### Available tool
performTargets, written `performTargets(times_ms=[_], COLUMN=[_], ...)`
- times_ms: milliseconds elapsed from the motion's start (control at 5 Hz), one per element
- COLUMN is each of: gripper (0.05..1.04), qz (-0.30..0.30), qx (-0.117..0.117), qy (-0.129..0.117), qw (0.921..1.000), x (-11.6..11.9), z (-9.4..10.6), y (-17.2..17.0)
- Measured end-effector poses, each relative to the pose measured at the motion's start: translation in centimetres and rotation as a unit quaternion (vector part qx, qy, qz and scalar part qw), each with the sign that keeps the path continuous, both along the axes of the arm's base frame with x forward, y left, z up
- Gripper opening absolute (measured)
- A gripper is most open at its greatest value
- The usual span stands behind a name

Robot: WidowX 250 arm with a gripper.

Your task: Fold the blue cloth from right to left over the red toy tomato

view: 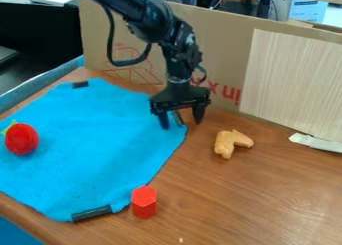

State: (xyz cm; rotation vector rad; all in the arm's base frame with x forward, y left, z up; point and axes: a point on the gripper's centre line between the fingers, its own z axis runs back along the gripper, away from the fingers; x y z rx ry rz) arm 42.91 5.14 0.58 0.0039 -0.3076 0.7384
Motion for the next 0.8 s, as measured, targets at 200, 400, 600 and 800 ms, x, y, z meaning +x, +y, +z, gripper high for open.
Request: performTargets(times_ms=[200,400,600,800], gripper=[0.952,0.676,0.381,0.180], qz=[0.009,0.014,0.018,0.027], qx=[0.001,-0.003,-0.018,-0.047], qy=[-0.001,-0.003,0.014,0.021], qw=[1.0000,0.9999,0.9996,0.9983], x=[0.7,1.1,0.5,-0.2], z=[-0.2,-0.1,-0.3,0.2], y=[0.2,0.1,-0.1,0.2])
